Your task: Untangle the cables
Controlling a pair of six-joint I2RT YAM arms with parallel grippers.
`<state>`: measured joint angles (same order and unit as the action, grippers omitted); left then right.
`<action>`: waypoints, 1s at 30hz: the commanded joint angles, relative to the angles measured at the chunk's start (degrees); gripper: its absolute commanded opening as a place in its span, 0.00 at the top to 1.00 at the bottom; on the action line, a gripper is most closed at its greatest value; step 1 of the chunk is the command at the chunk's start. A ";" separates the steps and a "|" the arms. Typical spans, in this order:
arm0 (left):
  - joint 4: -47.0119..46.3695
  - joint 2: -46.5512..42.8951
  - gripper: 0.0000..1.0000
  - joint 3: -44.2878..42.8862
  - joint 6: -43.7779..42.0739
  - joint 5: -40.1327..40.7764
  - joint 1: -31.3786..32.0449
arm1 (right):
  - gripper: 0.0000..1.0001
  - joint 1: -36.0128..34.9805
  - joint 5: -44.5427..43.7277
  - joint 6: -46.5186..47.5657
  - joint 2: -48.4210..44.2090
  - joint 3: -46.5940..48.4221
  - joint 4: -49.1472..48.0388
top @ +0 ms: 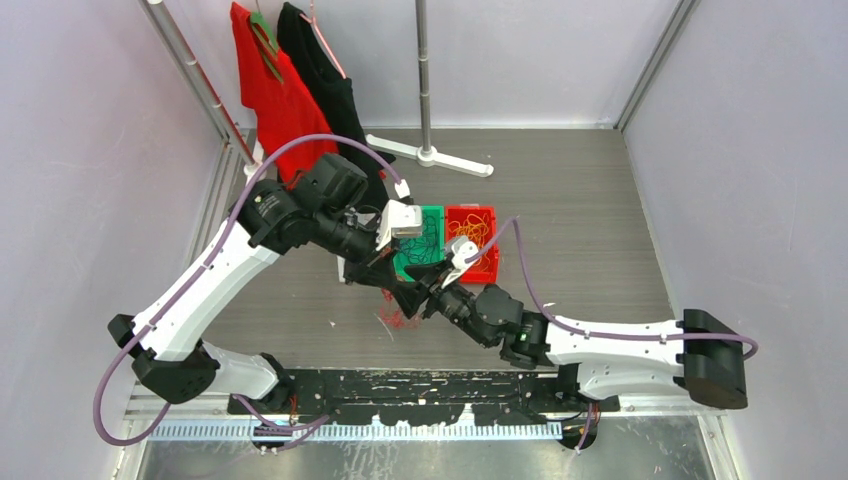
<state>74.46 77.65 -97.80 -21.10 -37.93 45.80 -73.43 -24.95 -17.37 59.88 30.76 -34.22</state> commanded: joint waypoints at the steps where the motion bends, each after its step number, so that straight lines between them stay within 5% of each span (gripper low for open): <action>1: 0.00 -0.86 1.00 -2.69 0.58 -4.01 0.13 | 0.41 -0.31 1.21 1.14 3.29 4.02 -5.54; 17: 3.53 0.68 1.00 -10.51 1.29 -8.18 0.10 | 0.45 -0.30 4.06 -1.61 11.94 2.03 -13.41; 26: 8.19 4.19 1.00 -27.15 -2.23 -2.30 -0.54 | 0.55 -0.80 0.79 -6.44 12.81 -8.09 -18.19; 30: 9.18 3.30 1.00 -27.02 -4.30 -0.36 -0.57 | 0.57 -1.14 -1.52 -7.15 10.13 -11.13 -17.93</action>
<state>82.00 82.24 -123.37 -22.65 -39.99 45.56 -74.04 -23.09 -22.92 72.49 21.45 -48.84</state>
